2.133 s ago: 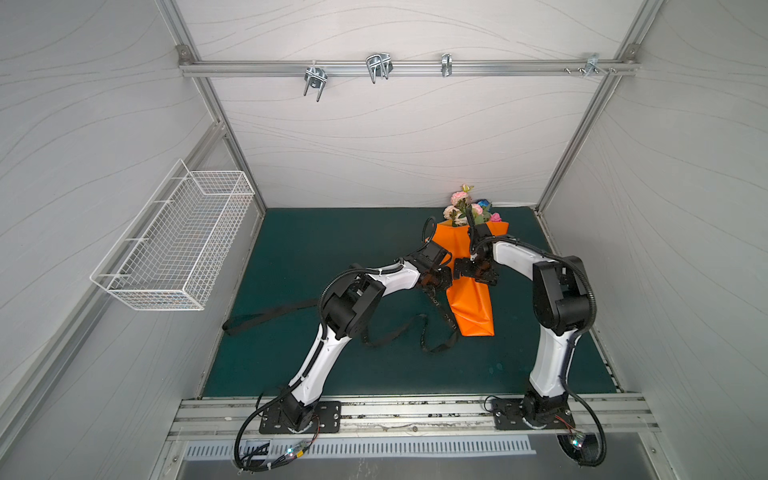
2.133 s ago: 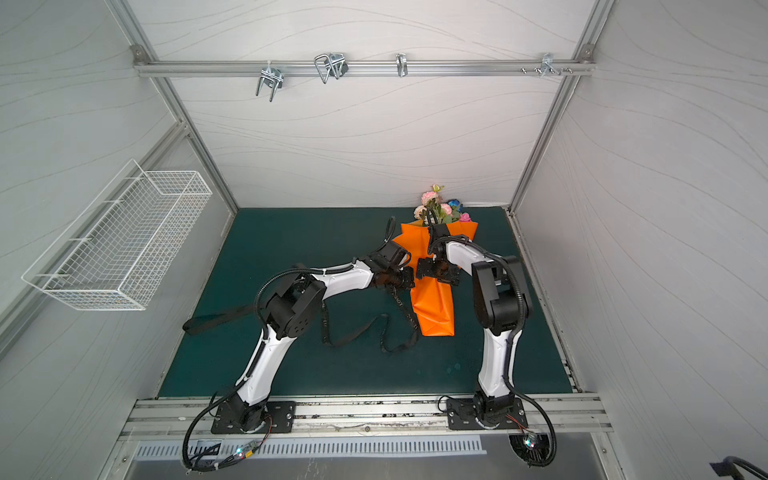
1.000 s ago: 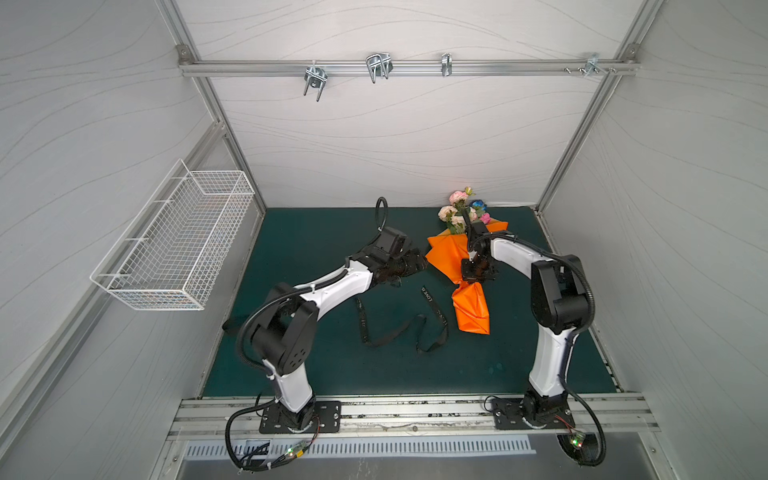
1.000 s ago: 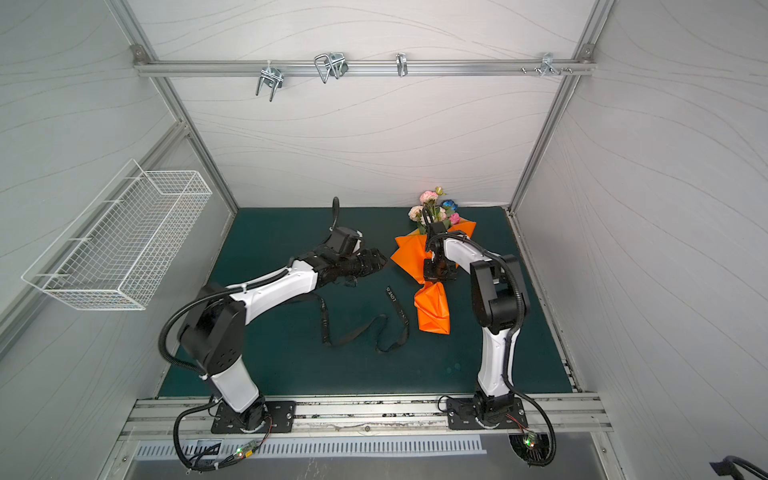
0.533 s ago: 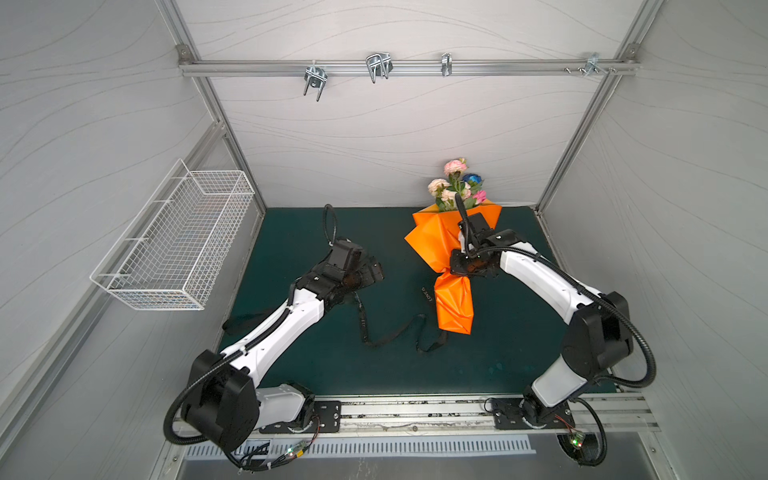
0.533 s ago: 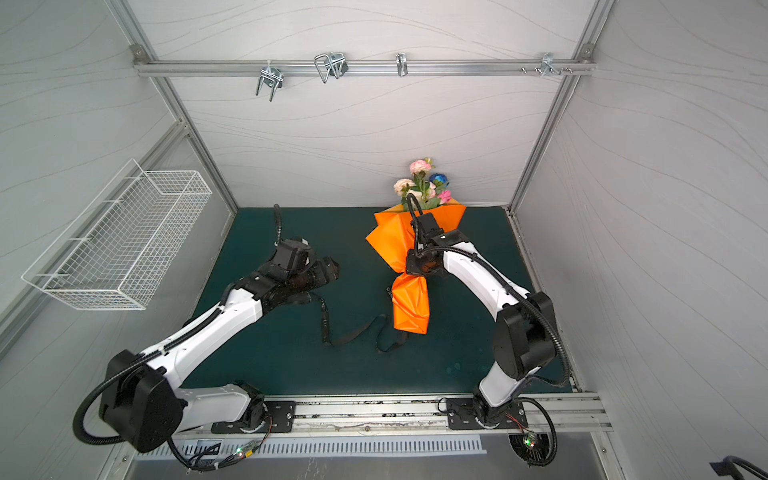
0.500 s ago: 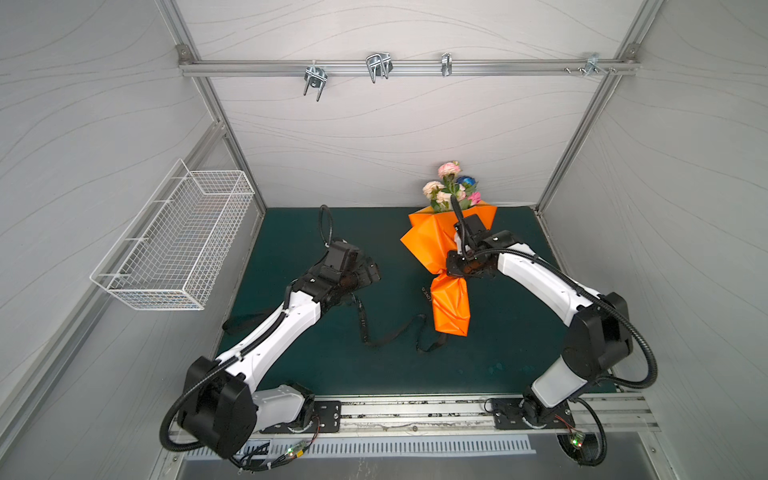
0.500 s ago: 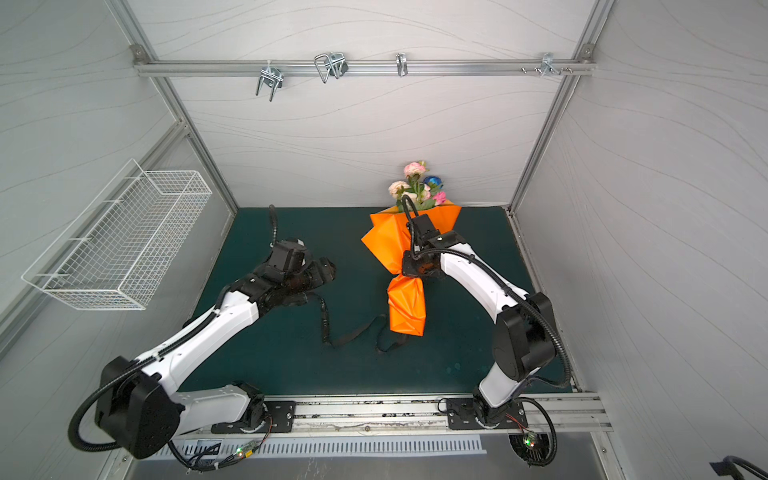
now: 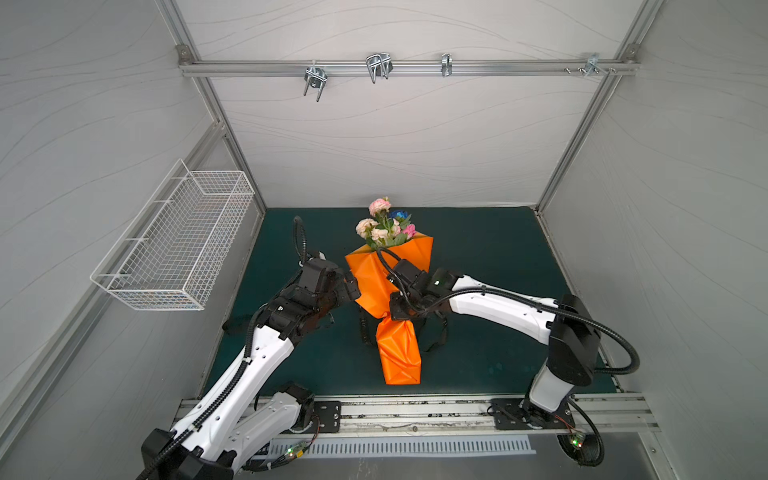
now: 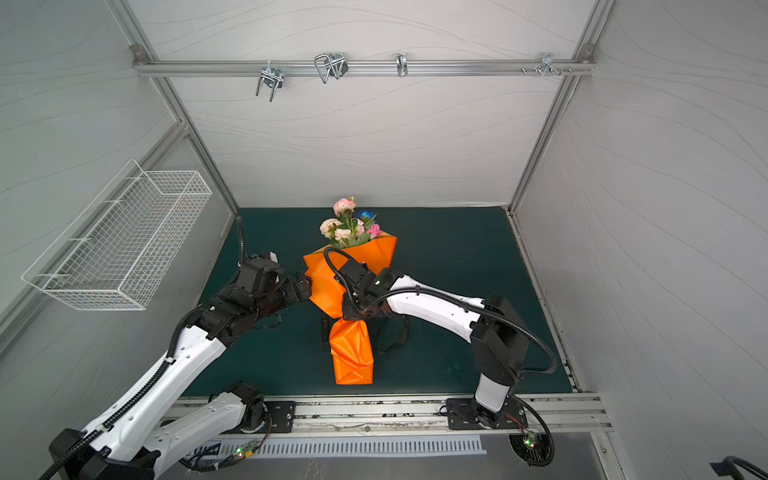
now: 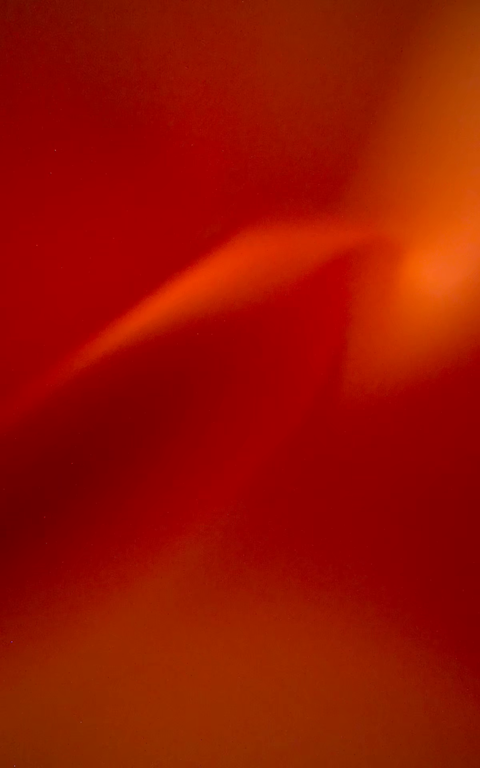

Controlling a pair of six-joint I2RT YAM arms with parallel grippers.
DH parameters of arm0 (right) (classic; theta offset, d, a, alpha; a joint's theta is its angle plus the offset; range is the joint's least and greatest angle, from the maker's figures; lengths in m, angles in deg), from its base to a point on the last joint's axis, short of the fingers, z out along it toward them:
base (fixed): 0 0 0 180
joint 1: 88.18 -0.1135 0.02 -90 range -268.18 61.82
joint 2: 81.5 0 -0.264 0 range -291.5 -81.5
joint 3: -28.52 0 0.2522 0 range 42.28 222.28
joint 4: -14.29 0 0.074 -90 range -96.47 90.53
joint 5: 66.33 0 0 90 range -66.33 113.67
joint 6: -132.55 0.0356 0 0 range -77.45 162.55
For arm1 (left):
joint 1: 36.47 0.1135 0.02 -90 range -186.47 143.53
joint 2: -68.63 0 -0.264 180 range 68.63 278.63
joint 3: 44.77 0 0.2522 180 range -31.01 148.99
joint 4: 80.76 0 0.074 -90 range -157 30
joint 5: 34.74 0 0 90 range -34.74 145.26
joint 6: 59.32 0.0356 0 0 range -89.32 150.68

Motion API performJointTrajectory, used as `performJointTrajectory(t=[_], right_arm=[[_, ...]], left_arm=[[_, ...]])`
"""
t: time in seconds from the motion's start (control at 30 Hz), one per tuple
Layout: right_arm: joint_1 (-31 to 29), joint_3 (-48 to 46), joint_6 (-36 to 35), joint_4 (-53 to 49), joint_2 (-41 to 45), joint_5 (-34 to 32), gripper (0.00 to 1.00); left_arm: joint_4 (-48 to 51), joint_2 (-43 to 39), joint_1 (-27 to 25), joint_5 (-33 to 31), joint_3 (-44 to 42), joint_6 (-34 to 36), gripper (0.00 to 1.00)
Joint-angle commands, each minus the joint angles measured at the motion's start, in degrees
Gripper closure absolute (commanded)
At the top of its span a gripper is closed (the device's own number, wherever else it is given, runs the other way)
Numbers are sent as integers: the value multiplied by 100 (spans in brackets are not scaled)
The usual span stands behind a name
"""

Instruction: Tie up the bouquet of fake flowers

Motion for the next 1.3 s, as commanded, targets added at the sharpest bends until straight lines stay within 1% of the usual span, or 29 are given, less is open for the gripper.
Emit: performJointTrajectory(t=[0.0, 0.2, 0.3, 0.47, 0.63, 0.77, 0.83, 0.97, 1.03, 1.17, 1.27], right_arm=[[-220, 133, 609, 221, -245, -278, 100], [-343, 321, 903, 323, -818, -188, 100], [-330, 500, 903, 385, -1210, -92, 100], [-321, 1054, 551, 18, -1980, -208, 100], [-229, 881, 560, 116, -2069, -123, 99], [-116, 655, 597, 325, -1992, 68, 89], [-83, 618, 600, 368, -1972, 96, 87], [7, 630, 461, 390, -1961, 240, 60], [8, 637, 378, 418, -1925, 311, 55], [7, 622, 234, 359, -1753, 376, 45], [8, 543, 118, 346, -1574, 429, 40]], left_arm=[[165, -47, 33, 151, -153, -9, 1], [33, -135, 33, 457, -481, -168, 1], [-6, -162, 39, 514, -626, -215, 2], [-207, -120, 33, 617, -882, -291, 8], [-727, 148, 33, 1014, -1182, -391, 19], [-1094, 523, 33, 1332, -1295, -413, 28], [-1263, 697, 33, 1459, -1349, -417, 31], [-1639, 1016, 26, 1630, -1463, -472, 34], [-1827, 1244, 33, 1670, -1499, -469, 38], [-2019, 1919, 33, 1594, -1436, -472, 40], [-2052, 2433, 28, 1485, -1325, -436, 42]])
